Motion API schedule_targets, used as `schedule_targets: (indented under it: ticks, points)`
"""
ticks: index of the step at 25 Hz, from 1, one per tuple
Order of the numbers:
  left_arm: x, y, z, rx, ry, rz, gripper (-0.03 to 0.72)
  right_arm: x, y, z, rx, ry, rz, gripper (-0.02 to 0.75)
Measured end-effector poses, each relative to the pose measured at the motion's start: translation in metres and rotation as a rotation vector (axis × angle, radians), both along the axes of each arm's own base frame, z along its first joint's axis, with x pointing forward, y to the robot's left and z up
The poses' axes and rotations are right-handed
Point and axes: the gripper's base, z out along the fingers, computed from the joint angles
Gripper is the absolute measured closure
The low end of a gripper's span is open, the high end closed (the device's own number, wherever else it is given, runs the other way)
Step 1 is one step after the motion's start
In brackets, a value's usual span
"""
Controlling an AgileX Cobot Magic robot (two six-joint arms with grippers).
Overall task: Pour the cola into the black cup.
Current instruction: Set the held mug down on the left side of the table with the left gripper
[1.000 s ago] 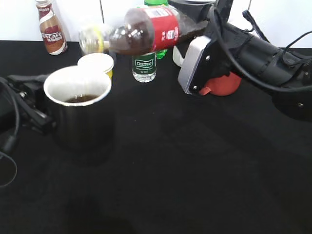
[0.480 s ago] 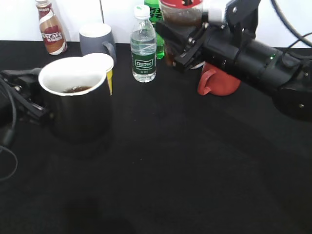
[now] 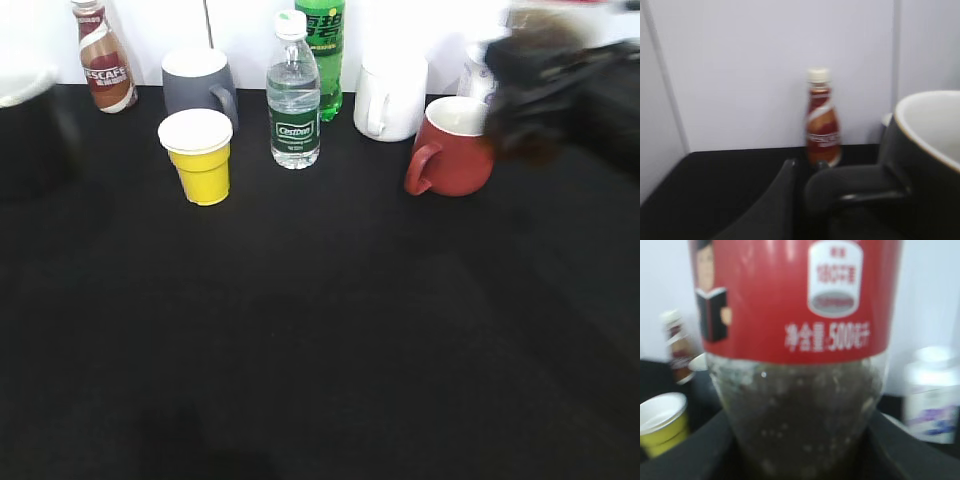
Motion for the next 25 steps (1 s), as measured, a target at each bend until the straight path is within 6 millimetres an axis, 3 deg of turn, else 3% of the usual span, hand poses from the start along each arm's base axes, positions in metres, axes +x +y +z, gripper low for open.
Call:
schedule_targets:
  ticks: [4, 9, 12, 19, 20, 23, 25]
  points:
    - [0.04, 0.009, -0.009, 0.004, 0.012, 0.049, 0.63, -0.006, -0.022, -0.002, -0.027, 0.006, -0.196, 0.362]
    - [0.106, 0.005, -0.056, -0.01, 0.081, 0.029, 0.63, -0.005, -0.027, 0.004, 0.016, -0.051, -0.249, 0.363]
    - [0.133, 0.002, -0.07, -0.038, 0.08, 0.003, 0.631, -0.001, -0.027, 0.002, 0.004, -0.086, -0.272, 0.363]
    - [0.151, 0.001, -0.096, -0.093, 0.129, 0.003, 0.622, 0.001, -0.028, 0.001, -0.011, -0.126, -0.289, 0.363]
    - [0.151, 0.001, -0.095, -0.104, 0.123, 0.003, 0.592, 0.001, -0.028, 0.001, -0.02, -0.13, -0.29, 0.363]
    - [0.148, 0.002, -0.096, -0.122, 0.111, 0.009, 0.412, 0.0, -0.028, 0.004, -0.038, -0.17, -0.301, 0.363]
    - [0.138, 0.002, -0.1, -0.123, 0.119, 0.014, 0.356, 0.001, -0.028, 0.004, -0.041, -0.181, -0.306, 0.363]
